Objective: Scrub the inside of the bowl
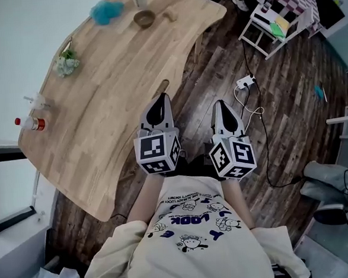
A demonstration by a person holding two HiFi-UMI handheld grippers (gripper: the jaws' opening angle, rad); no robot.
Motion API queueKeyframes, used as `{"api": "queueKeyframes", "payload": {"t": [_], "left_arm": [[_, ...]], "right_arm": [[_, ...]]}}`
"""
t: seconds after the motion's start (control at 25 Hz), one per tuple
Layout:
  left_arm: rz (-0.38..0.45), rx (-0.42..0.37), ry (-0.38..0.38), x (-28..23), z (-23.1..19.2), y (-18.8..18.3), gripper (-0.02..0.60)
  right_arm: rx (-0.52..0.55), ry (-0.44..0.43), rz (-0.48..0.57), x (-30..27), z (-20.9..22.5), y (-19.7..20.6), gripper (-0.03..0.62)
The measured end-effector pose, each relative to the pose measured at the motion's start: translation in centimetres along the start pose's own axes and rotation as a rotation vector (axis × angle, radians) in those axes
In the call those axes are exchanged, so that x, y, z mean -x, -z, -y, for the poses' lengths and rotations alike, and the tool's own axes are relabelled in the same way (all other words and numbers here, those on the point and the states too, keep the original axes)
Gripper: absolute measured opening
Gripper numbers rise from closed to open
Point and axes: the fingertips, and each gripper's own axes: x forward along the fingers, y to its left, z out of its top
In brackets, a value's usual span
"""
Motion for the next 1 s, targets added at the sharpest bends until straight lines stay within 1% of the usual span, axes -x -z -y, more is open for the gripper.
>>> {"api": "queueKeyframes", "payload": {"t": [0.2,0.56,0.8,1.0], "left_arm": [[-0.009,0.01,-0.003,-0.4,-0.7,0.1,0.026],[-0.037,0.037,-0.056,-2.1,-2.1,0.9,0.025],[-0.032,0.033,-0.093,-5.3,-2.5,0.3,0.026],[-0.036,0.04,-0.125,-9.3,-2.5,-0.1,0.025]], "right_arm": [[0.001,-0.004,-0.021,-0.9,-0.4,0.3,0.015],[0.001,-0.037,-0.058,-3.5,-0.2,0.9,0.015],[0.007,-0.066,-0.063,-7.2,1.0,0.0,0.015],[0.003,-0.095,-0.08,-11.2,2.9,-0.8,0.015]]}}
